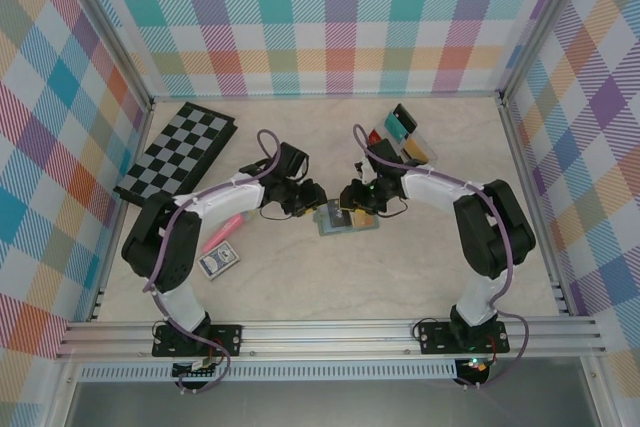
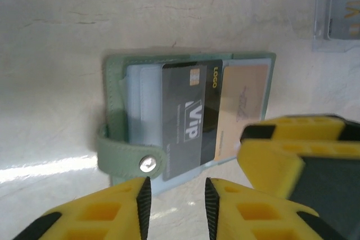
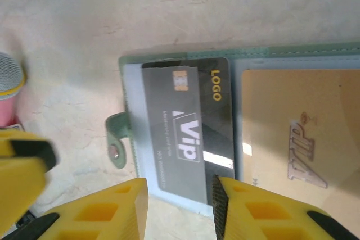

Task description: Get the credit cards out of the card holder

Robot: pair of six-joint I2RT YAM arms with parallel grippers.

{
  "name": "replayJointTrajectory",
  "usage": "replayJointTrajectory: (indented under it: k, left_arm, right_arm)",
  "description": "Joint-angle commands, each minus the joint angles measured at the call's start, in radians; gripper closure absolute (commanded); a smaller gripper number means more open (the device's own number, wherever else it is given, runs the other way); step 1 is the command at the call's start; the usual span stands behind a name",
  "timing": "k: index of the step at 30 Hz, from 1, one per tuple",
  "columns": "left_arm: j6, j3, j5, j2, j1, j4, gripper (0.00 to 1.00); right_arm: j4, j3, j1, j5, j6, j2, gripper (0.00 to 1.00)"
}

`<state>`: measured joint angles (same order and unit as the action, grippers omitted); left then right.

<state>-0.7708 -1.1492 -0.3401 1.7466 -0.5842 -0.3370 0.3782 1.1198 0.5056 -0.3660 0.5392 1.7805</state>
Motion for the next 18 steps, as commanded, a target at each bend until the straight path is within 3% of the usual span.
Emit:
replayJointTrajectory:
  k: [1, 9, 18]
  left_arm:
    - [0.011, -0.062, -0.036, 0.049, -0.019, 0.01, 0.73]
    - [0.04, -0.11, 0.006, 0.148, -0.02, -0.027, 0.85]
    - [0.047, -0.129, 0.003, 0.218, -0.02, -0.026, 0.9]
  right_arm:
    - [-0.015, -0.021, -0.005, -0.002, 0.007, -0.015, 0.64]
    - [-0.024, -0.028, -0.018, -0.048, 0.013, 0.026, 0.66]
    - [-0.024, -0.031, -0.026, -0.056, 0.013, 0.045, 0.68]
